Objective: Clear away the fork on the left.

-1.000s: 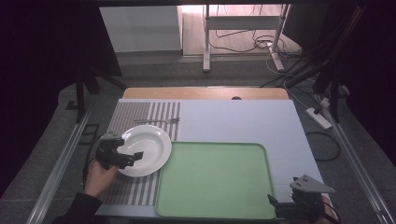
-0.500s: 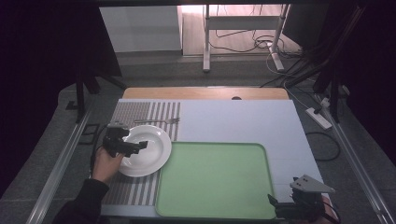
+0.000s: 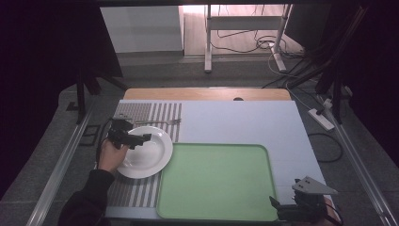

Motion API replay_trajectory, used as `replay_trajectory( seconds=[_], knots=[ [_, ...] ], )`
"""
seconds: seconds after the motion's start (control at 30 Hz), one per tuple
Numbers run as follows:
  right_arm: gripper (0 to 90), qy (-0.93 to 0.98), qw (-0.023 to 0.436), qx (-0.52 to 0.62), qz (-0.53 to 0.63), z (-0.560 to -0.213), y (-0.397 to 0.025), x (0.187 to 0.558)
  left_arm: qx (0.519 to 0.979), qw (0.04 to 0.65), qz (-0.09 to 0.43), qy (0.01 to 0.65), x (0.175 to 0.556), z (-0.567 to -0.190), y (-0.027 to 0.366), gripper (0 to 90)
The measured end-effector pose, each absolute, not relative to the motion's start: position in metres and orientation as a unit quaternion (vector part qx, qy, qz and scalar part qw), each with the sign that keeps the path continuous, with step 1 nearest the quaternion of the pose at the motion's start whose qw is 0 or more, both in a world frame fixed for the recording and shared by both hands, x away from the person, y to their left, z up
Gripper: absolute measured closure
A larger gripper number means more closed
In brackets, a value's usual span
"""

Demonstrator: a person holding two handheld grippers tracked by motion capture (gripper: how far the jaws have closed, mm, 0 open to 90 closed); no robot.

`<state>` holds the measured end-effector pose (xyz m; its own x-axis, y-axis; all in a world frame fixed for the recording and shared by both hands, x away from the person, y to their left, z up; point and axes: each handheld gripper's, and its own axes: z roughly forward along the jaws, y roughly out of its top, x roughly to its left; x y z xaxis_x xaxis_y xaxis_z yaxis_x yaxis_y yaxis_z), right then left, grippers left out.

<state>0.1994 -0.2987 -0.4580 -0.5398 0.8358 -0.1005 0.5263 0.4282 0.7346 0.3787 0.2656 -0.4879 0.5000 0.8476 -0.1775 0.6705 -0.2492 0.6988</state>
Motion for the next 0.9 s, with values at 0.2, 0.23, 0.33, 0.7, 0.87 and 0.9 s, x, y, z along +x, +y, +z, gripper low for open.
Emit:
replay_trajectory(
  seconds=[0.2,0.23,0.33,0.7,0.87,0.9],
  knots=[
    [0.0,0.813,0.230,0.420,0.332,-0.458,-0.299,0.200,0.781,0.375,0.120,0.485,0.392,-0.488,0.263,0.0],
    [0.0,0.813,0.230,0.420,0.330,-0.458,-0.299,0.200,0.781,0.375,0.121,0.485,0.394,-0.488,0.263,0.0],
    [0.0,0.813,0.229,0.420,0.331,-0.458,-0.299,0.200,0.781,0.374,0.122,0.485,0.399,-0.488,0.263,0.0],
    [0.0,0.813,0.225,0.420,0.334,-0.458,-0.300,0.200,0.777,0.366,0.115,0.499,0.423,-0.492,0.266,0.0],
    [0.0,0.813,0.225,0.420,0.335,-0.458,-0.300,0.200,0.775,0.361,0.112,0.507,0.434,-0.495,0.269,0.0],
    [0.0,0.813,0.225,0.420,0.335,-0.458,-0.300,0.200,0.773,0.360,0.112,0.510,0.437,-0.495,0.270,0.0]
  ],
)
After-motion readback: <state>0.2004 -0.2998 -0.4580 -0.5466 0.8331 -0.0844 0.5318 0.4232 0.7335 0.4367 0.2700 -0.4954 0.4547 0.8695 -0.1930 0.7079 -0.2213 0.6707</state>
